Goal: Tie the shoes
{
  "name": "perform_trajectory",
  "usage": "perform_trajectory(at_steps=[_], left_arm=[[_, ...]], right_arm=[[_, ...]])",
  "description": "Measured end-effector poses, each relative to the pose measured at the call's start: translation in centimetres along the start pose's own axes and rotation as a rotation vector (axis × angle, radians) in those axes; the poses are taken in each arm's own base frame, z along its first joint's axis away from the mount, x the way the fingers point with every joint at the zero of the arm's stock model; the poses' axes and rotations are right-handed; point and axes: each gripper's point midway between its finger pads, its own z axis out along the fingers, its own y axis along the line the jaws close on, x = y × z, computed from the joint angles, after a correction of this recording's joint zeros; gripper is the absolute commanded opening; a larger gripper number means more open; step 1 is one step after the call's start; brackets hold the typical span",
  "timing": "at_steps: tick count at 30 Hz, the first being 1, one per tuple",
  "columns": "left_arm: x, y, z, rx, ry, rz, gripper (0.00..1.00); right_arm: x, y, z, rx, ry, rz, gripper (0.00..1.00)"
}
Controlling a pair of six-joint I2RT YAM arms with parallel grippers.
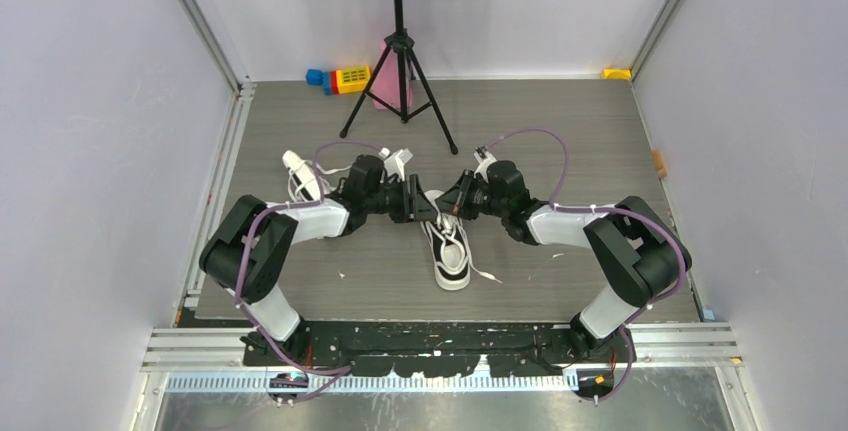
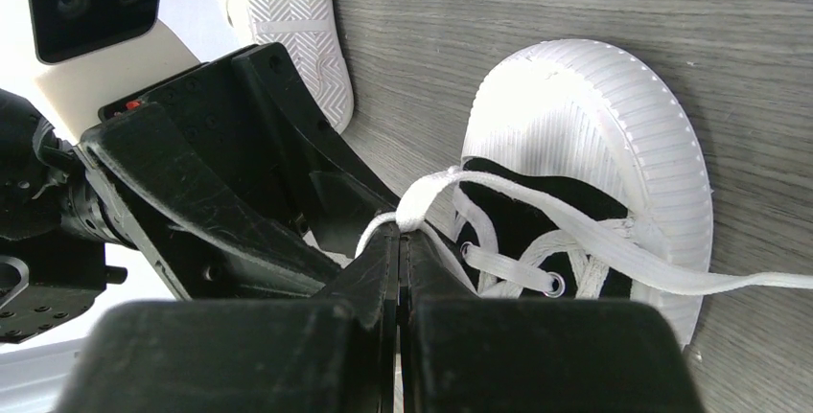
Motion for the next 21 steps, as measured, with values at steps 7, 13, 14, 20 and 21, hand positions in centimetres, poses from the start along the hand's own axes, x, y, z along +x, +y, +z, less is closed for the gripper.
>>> perform_trajectory(at_steps=[7,13,14,20,21], left_arm=[[-0.1,-1.0,0.2,0.072,-0.013,-0.024,0.32],[0.1,-1.1,0.8,0.100,-0.006,-0.052,0.00],[0.1,-1.0,0.9,0.099,-0.005,-0.060,0.00],[0.2,-0.6,1.0,0.074,-0.009,-0.064,0.00],[0.3,-0.3,0.8,0.052,-0.007,-0.058,0.00]], right_arm=[[-0.2,-0.2,0.0,0.011,-0.013,0.001,0.00],[-0.3,-0.3,0.1,0.015,-0.017,0.011,0.00],[-0.3,-0.3,0.0,0.015,-0.018,0.013,0.00],[-0.3,-0.5,-0.1,0.029,-0.022,0.017,0.18],[-0.2,-0.5,-0.2,0.034,-0.018,0.016,0.20]])
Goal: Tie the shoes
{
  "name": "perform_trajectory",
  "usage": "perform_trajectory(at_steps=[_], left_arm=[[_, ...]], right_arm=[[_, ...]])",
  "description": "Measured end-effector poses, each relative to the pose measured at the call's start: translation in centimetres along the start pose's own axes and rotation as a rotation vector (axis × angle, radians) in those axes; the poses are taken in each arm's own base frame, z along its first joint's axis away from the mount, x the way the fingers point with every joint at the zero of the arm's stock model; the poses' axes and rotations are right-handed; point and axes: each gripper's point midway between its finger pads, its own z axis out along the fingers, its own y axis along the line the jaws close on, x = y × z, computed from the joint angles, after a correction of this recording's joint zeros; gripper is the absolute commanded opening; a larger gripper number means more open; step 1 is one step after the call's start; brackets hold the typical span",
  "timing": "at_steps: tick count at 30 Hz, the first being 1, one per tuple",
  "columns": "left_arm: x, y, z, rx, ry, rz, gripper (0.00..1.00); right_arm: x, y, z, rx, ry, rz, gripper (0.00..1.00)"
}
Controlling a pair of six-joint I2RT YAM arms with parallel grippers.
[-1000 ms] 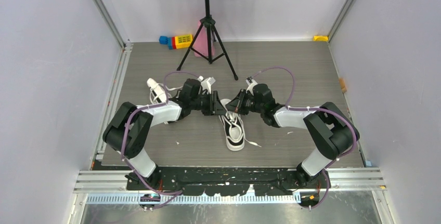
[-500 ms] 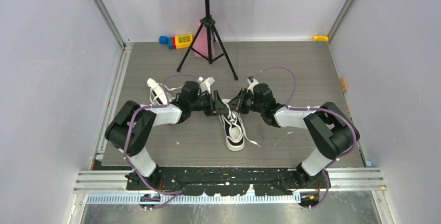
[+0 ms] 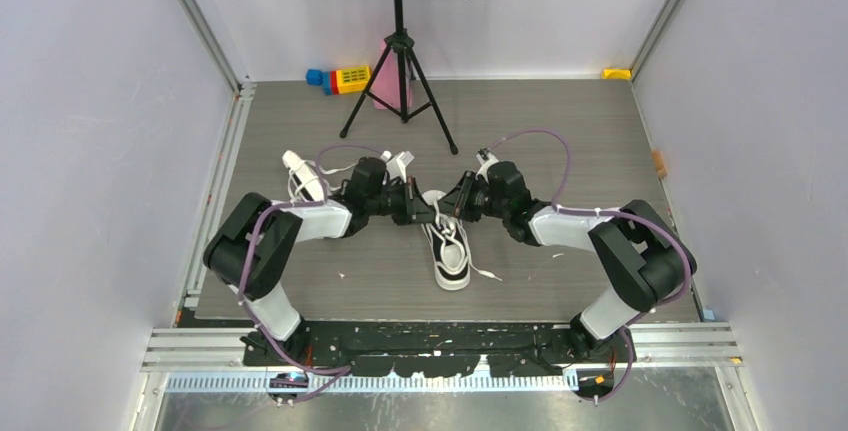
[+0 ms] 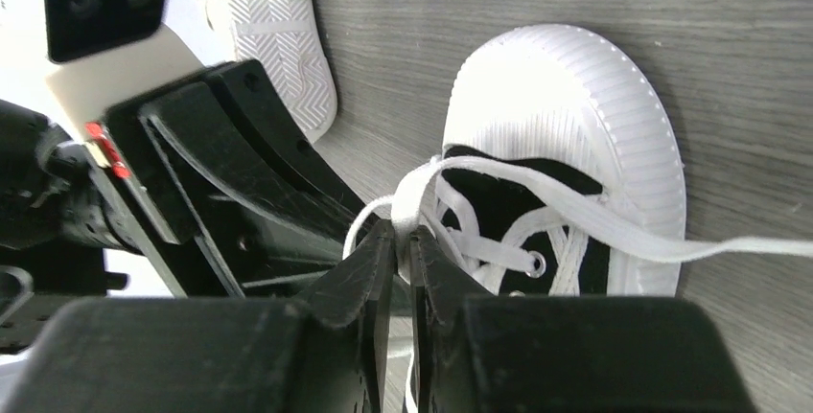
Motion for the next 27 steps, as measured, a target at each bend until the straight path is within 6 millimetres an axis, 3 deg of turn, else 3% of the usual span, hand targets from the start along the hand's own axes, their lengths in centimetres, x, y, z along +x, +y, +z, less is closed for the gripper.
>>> perform_trajectory(at_steps=[5,7,10,14,27], left_arm=[[-0.4,0.0,-1.5,-0.116,0.036,0.079,0.00],[-1.0,-0.6,-2.0,-0.152,0.049,0.129,0.00],[-1.6,-1.4,-2.6,-0.189,0.065,0.202,0.02],[-0.8,-1.1,-2.9,-0.216,0.103,0.228,0.17],[-0.2,-0.5,-2.2,-0.207,0.115,0.209,0.27]], right_arm=[[0.3,-0.3,-1.3,0.050,0.015,-0.028,0.37],[0.1,-0.2,-2.1,0.068,0.007,-0.051,0.38],[-0.4,0.3,-3.5,0.092,-0.013,-0.094,0.35],[-0.9,0.6,-4.7,0.108,-0.027,-0.127,0.27],[-0.1,-1.1,-4.1,0.178,0.033,-0.120,0.28]])
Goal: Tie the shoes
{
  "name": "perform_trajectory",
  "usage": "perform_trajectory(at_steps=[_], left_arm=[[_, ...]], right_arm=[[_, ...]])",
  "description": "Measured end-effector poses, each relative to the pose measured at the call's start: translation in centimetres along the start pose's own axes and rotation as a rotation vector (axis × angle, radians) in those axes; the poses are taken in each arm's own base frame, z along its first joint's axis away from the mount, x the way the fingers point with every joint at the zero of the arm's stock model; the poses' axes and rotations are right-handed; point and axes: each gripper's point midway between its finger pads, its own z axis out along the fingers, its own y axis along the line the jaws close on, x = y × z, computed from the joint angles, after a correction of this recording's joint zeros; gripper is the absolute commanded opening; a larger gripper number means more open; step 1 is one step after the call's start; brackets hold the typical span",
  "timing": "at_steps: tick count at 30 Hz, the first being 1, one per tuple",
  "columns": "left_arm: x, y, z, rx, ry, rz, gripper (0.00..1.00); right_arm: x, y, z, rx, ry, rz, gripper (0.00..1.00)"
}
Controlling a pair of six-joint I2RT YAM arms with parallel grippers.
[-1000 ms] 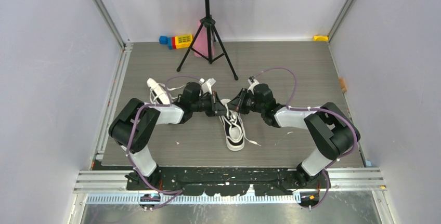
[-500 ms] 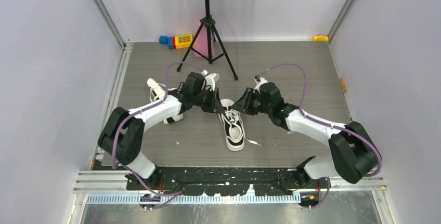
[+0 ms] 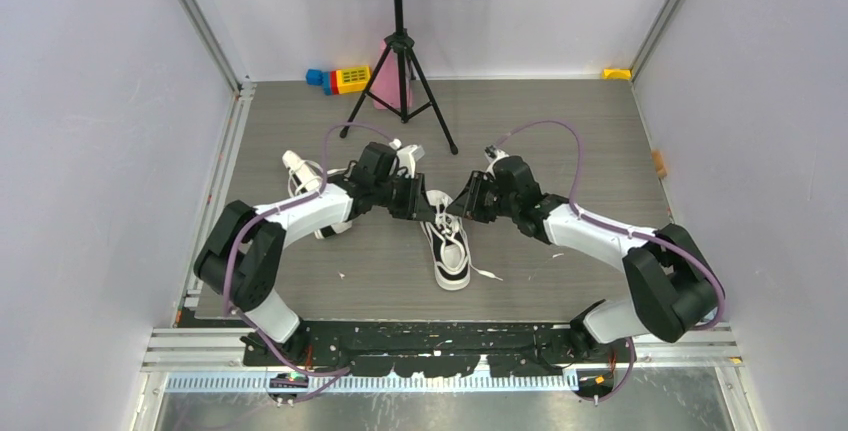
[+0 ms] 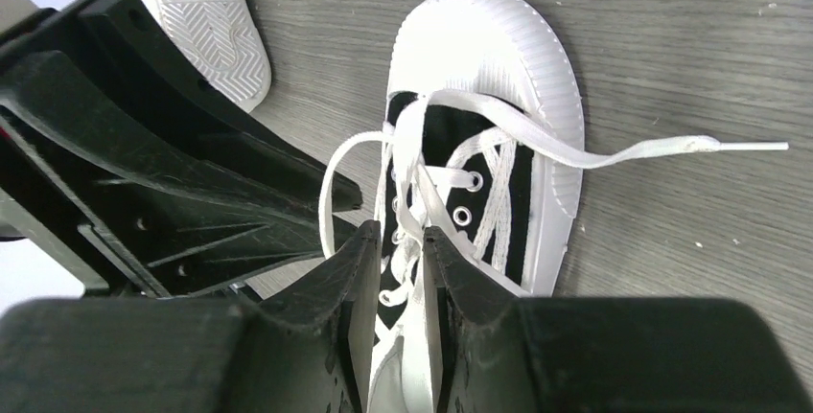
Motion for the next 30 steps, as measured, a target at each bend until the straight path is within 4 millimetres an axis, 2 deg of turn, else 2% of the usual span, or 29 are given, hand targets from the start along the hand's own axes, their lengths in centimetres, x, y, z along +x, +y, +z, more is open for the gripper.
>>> perform_trajectory(at_steps=[7,11,21,30], left_arm=[[0.4,0.5,1.5,0.025,0.018,-0.029,0.27],[-0.2,0.0,2.1,0.059,0.001,-0.039,0.27],[-1.4,-1.1,2.2,0.137,-0.045,-0.061,0.33],[-1.6,-0.7,2.6,0.154,-0.053,-0.112,0.40]], right_arm=[[-0.3,0.1,1.1,0.004,0.019,-0.002,0.21],[0.1,-0.3,1.7,0.013,0.038,0.004,0.15],[0.4,-0.5,2.2,0.003,0.054,0.020,0.01],[0.3,-0.6,2.8,-0.012,0.055,0.088,0.00]])
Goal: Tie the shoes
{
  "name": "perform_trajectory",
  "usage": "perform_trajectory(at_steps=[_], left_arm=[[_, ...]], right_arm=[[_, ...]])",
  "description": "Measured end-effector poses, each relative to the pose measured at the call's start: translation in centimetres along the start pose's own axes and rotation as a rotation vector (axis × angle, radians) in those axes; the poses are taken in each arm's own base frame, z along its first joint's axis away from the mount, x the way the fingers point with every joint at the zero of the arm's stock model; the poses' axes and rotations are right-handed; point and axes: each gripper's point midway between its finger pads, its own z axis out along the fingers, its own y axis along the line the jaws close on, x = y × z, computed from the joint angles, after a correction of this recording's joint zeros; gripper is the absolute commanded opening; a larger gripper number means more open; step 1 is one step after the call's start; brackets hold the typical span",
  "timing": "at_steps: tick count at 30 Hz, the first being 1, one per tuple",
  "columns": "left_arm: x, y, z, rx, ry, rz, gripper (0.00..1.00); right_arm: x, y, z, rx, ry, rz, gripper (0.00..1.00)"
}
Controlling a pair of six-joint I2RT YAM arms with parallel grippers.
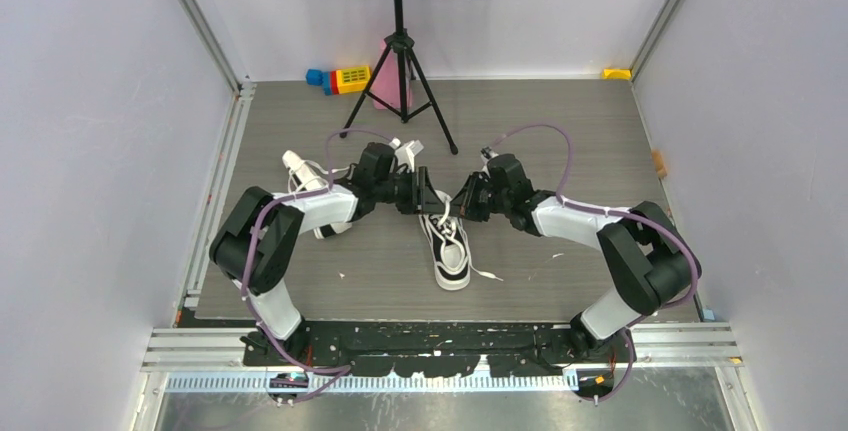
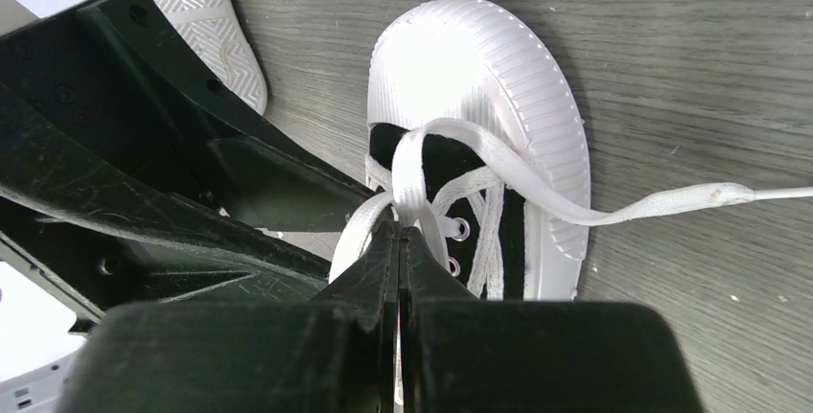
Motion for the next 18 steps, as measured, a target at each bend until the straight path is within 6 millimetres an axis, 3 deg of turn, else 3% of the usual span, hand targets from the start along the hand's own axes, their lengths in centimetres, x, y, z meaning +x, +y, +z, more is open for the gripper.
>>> perform_trajectory(at_steps=[8,18], left_arm=[[-0.6,-0.2,-0.3,0.046,-0.046,-0.048,0.42],[-0.9,-0.3,-2.0,0.066,-0.114,-0.105,0.43]], right_arm=[[0.0,0.9,0.1,-0.058,0.011,0.086,0.00],[-0.2,2.6,-0.1,-0.130,0.033,0.168,0.00]])
